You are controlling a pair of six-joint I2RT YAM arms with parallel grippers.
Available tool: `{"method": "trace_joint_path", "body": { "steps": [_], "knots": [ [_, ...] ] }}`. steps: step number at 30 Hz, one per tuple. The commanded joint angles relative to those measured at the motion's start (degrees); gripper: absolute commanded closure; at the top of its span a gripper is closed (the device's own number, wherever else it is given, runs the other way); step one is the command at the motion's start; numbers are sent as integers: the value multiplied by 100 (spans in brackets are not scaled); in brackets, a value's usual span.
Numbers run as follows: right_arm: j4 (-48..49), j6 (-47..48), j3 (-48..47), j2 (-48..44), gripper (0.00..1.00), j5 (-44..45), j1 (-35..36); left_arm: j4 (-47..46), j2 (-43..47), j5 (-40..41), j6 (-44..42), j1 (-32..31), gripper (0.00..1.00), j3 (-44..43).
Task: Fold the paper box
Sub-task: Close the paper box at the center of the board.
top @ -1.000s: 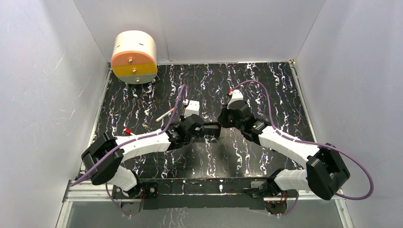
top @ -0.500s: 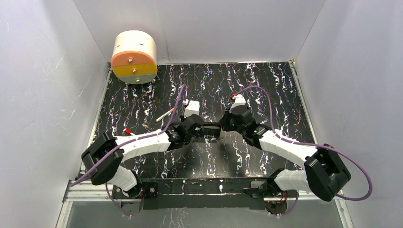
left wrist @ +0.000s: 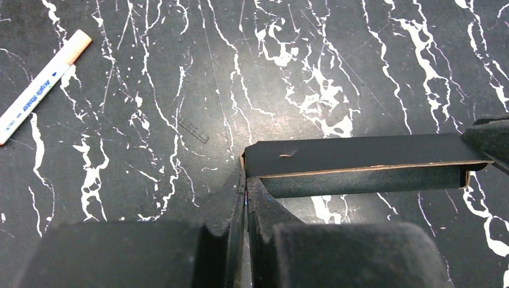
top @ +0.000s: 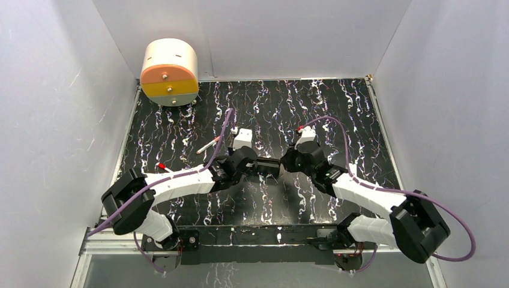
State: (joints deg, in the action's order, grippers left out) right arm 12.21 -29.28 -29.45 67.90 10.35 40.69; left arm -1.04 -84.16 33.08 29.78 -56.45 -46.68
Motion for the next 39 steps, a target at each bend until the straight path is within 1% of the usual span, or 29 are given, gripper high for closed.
{"method": "trace_joint_path", "body": {
  "steps": [1,5,10,13,17,23,28,33,39],
  "knots": [
    [-878,187,-98,-627,72,72,25,1070,-354,-785,197,-221,100,405],
    [-1148,295,-466,-917,64,35,14,1051,-387,-689,105,-273,100,389],
    [-1208,-160,-697,-807,53,-167,18,1051,-438,-612,57,-332,100,363],
    [-1147,-504,-768,-700,53,-117,18,1048,-459,-586,46,-371,100,344],
    [-1461,-818,-1041,-362,53,61,18,1063,-486,-512,29,-421,100,318],
    [-1448,-1150,-1016,-129,61,67,17,1176,-618,-273,-25,-548,100,209],
    [-1648,-1297,-935,-66,69,-48,18,1257,-746,-73,-46,-653,100,122],
    [-1651,-1388,-721,-59,79,-183,18,1370,-952,165,-60,-803,100,-2],
    [-1664,-1538,-295,-25,87,-323,18,1499,-1142,442,-35,-974,100,-129]
  ]
}}
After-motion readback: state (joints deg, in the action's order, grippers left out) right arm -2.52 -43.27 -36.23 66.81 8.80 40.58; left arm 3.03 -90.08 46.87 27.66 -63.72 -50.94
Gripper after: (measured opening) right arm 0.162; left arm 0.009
